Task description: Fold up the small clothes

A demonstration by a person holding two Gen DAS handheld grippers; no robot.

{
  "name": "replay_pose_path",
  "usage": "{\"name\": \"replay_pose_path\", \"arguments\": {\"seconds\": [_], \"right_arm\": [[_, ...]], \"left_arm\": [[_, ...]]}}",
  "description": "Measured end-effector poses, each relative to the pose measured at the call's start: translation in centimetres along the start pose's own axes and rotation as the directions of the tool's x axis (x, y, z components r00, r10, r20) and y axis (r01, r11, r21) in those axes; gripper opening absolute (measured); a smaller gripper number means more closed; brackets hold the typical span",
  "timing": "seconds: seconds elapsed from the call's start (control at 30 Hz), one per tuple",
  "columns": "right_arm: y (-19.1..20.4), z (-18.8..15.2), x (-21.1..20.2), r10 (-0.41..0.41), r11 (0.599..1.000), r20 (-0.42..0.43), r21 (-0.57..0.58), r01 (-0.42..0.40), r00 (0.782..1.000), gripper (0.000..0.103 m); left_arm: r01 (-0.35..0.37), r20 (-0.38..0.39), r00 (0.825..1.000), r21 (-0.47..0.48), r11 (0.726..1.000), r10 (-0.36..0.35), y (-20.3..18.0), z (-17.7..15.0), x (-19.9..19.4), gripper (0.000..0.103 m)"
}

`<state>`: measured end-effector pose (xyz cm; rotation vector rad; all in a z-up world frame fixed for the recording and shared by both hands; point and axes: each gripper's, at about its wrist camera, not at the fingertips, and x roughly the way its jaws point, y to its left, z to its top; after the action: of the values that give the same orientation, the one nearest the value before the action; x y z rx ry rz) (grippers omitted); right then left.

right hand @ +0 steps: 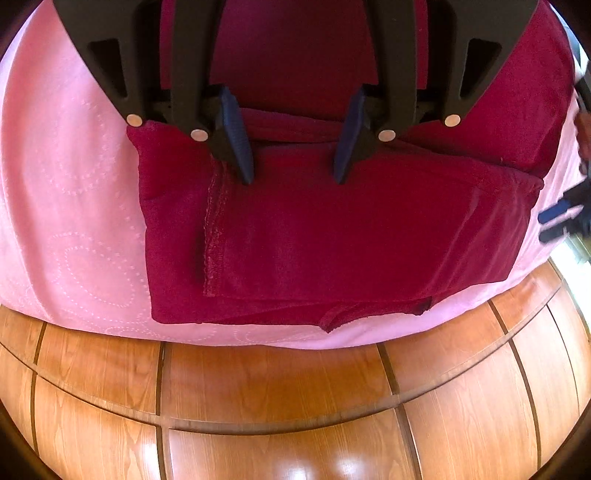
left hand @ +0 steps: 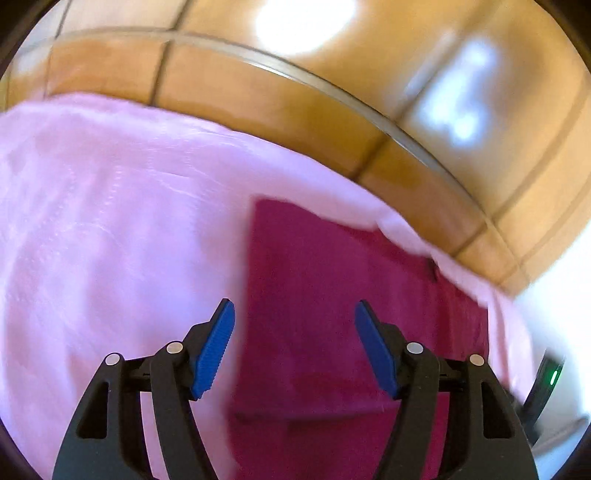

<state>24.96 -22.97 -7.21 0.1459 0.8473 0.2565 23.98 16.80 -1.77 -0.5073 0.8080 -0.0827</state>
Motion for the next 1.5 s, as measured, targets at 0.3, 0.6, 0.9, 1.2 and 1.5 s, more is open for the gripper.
{"name": "replay_pose_path", "arguments": {"seconds": [0.3, 0.6, 0.9, 1.2, 1.5], "right_arm": [[-0.1, -0.1, 0.1, 0.001, 1.000, 0.005, 0.002, -0.001, 1.000, 0.047], [0.5, -0.1, 0.4, -0.031, 0.999, 0.008, -0.023, 0.031, 0.999, 0.047], [0.3, -0.1, 0.6, -0.024, 1.000, 0.012, -0.015, 0.024, 1.000, 0.048], [0.6, 1.0, 0.1, -0.039, 0.999, -0.023, -0.014, 0.039, 0.999, 0.056], [2.7, 6.2, 2.7, -0.076, 0.995, -0.032, -0.074, 0.074, 0.997, 0.069]], "left_arm": [[0.096, -0.109, 0.988, -0.118, 0.988, -0.109, 2.6, 5.3, 5.8, 0.055], [-0.195, -0.007, 0.979, 0.233, 0.953, 0.202, -2.4, 3.3, 6.9, 0.015], [-0.348, 0.055, 0.937, 0.243, 0.906, 0.345, -3.3, 2.4, 6.2, 0.036], [-0.244, 0.011, 0.965, 0.414, 0.877, 0.263, -7.1, -4.5, 3.6, 0.036], [-0.218, 0.005, 0.973, 0.351, 0.911, 0.230, -5.6, -4.9, 4.2, 0.041]]}}
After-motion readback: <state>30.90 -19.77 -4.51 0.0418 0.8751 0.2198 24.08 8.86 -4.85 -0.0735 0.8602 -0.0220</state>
